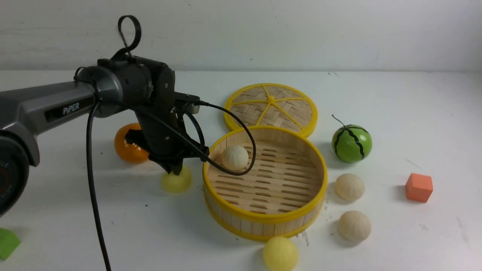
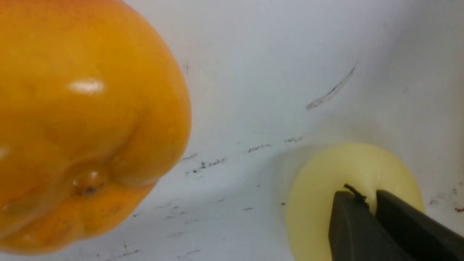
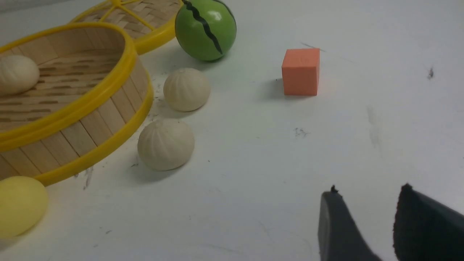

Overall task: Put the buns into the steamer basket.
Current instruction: Use the left arm to put the steamed stuffed bun into the steamer

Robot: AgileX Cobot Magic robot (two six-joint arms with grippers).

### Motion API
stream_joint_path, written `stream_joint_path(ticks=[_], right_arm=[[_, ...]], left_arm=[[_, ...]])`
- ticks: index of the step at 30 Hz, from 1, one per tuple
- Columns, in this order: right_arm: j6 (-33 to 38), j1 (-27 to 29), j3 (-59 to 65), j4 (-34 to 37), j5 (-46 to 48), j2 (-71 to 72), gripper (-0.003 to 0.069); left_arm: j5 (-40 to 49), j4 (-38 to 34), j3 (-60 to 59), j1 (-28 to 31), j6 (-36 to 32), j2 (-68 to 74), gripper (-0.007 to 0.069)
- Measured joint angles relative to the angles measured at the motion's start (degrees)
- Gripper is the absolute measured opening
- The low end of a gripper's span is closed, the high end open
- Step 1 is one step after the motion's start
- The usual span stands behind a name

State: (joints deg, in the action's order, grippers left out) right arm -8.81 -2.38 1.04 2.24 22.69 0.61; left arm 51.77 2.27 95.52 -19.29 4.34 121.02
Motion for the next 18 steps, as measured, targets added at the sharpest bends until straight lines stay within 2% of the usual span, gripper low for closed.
stream_joint_path(ticks=[10,13,18], right_arm=[[0.0,0.0,0.0,0.0,0.0,0.0,0.0241],[0.0,0.0,0.0,0.0,0.0,0.0,0.0241],[0.0,0.0,0.0,0.0,0.0,0.0,0.0241]], left_arm=[[4.51,-0.85,0.0,0.0,0.0,-5.97,-0.0013],[6.51,-3.43,0.0,-0.08,-0.1,-9.68,-0.0013],[8.43,-8.11,0.0,-5.1,-2.59,-14.13,-0.0013]])
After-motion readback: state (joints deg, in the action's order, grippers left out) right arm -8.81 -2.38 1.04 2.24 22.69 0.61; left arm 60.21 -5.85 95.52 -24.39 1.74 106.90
